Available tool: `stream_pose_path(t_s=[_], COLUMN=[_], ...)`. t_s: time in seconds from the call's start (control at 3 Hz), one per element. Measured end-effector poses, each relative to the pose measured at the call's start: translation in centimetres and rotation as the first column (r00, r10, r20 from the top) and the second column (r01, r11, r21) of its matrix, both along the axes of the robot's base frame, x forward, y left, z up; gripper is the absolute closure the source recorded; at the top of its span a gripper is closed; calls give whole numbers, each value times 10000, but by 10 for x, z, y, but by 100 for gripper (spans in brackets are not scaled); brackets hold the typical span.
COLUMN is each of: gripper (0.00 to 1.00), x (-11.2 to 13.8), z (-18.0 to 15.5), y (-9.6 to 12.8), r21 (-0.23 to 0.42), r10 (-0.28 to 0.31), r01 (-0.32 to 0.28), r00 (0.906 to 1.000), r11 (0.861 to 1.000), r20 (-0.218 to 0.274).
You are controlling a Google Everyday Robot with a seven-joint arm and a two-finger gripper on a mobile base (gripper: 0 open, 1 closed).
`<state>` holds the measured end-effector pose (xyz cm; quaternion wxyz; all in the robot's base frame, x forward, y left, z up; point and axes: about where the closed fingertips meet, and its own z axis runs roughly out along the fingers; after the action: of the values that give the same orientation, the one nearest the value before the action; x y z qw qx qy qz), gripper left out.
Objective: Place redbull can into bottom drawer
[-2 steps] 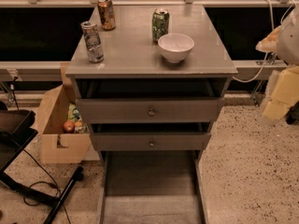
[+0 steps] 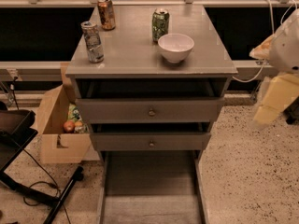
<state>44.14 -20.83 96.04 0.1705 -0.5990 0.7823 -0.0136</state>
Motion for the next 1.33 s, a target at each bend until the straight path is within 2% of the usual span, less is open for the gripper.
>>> stream_pose_path(t_s=[0.33, 0.67, 1.0, 1.33], gripper=[0, 0, 0, 0], x=[15, 50, 84, 118], z=[-56, -125, -146, -154], y=[32, 98, 135, 155], r21=[1623, 4132, 5447, 6297], r10=[198, 366, 75, -518], r01=[-135, -110, -56, -88], r00=[9991, 9979, 10000, 9956], r11=[9867, 9106, 8386, 7768], r20=[-369, -540, -12, 779])
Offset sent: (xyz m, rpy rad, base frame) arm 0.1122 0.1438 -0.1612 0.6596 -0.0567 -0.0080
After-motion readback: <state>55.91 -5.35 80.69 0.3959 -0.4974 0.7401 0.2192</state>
